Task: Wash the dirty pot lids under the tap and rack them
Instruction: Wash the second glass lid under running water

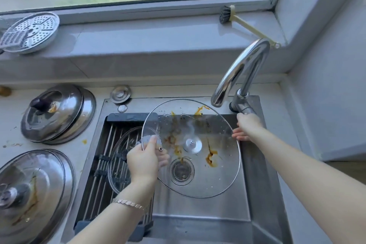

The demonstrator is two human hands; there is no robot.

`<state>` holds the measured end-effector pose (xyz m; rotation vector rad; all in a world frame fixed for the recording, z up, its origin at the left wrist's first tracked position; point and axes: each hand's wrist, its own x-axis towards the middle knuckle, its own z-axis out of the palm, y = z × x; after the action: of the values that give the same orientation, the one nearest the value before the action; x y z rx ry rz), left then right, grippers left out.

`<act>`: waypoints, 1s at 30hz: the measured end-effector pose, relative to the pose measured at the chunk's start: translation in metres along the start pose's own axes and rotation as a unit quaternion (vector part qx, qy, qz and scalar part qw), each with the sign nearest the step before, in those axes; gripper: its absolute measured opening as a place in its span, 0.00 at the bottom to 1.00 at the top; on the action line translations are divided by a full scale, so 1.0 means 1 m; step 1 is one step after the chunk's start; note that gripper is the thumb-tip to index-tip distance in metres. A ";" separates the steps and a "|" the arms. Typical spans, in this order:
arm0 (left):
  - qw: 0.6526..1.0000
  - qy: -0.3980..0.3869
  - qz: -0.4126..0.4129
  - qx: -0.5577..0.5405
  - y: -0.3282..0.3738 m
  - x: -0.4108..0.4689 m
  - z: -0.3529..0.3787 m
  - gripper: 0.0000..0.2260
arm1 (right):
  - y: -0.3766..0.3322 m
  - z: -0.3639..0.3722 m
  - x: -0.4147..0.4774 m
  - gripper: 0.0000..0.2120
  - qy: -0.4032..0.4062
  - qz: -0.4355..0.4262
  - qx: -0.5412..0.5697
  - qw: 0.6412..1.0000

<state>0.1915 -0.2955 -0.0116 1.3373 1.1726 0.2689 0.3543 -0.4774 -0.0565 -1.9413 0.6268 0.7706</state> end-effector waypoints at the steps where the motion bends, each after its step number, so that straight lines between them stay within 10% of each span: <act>1: 1.000 0.000 -0.012 -0.012 0.000 0.001 0.000 0.13 | 0.002 0.001 0.002 0.17 0.015 -0.007 -0.012 1.000; 19: 1.000 -0.022 -0.012 -0.003 0.007 -0.008 0.005 0.14 | 0.028 -0.003 0.029 0.13 0.102 -0.069 -0.142 0.982; 25: 1.000 -0.024 -0.016 0.006 0.008 -0.010 0.004 0.13 | 0.021 0.001 0.009 0.28 0.122 -0.049 -0.134 0.982; 28: 0.999 -0.029 -0.015 0.006 0.009 -0.016 0.004 0.13 | 0.025 0.021 -0.046 0.32 0.178 -0.259 -0.212 0.926; 30: 0.999 -0.034 -0.010 0.001 0.010 -0.021 0.007 0.17 | 0.036 0.047 -0.084 0.32 0.037 -0.414 -0.278 0.866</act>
<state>0.1911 -0.3125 0.0059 1.3255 1.1286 0.2059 0.2608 -0.4417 -0.0337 -2.4657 -0.4654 0.3227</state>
